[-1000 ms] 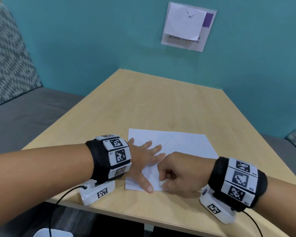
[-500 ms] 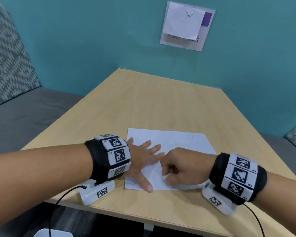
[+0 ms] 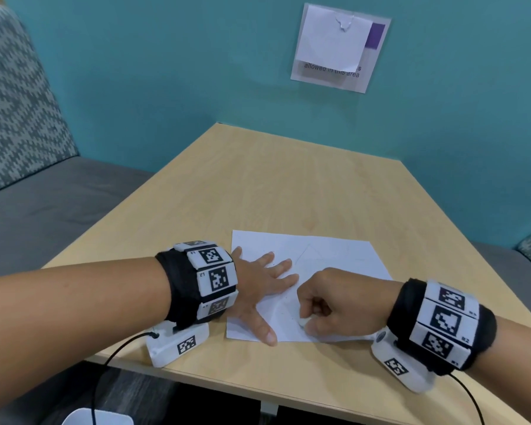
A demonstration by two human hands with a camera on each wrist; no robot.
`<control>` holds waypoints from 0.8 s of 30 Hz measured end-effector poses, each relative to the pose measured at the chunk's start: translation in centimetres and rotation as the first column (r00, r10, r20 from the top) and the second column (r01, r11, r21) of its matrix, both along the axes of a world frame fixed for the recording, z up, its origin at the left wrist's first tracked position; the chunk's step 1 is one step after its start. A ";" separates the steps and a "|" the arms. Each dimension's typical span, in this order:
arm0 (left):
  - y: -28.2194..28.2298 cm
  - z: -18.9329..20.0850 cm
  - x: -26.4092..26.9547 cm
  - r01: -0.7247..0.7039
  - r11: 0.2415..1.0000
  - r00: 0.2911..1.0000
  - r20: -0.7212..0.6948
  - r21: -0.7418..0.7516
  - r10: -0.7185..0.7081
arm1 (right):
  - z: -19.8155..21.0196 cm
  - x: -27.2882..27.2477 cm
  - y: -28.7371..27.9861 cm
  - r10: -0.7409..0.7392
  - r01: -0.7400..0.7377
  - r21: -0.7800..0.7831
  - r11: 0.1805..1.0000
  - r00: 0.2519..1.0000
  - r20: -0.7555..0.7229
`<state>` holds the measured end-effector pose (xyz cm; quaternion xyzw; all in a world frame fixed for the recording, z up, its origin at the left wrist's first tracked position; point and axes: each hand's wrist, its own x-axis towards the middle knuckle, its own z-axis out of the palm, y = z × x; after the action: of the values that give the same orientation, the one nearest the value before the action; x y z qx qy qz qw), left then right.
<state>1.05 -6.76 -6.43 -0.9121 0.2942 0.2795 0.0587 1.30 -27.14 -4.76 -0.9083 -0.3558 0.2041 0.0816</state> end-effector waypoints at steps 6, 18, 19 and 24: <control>-0.1 0.1 -0.1 0.007 1.000 1.000 0.012 -0.001 -0.006 | 0.0 0.3 -0.3 -0.019 0.019 0.003 1.000 1.000 0.015; 0.0 0.2 0.0 0.009 1.000 1.000 -0.005 0.000 -0.009 | 0.4 0.9 -0.2 -0.038 0.038 -0.019 0.999 0.999 0.018; -0.1 0.1 -0.1 0.015 1.000 1.000 0.002 0.002 -0.015 | 0.4 1.2 -0.4 -0.064 0.064 -0.014 0.998 0.998 0.024; 0.1 0.5 -0.2 0.009 1.000 1.000 0.001 -0.005 -0.009 | -0.1 -0.7 0.6 0.028 -0.028 -0.003 1.000 0.999 -0.038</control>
<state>0.81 -6.70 -5.91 -0.9110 0.2990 0.2780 0.0579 0.59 -26.57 -4.86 -0.8994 -0.3664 0.2233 0.0838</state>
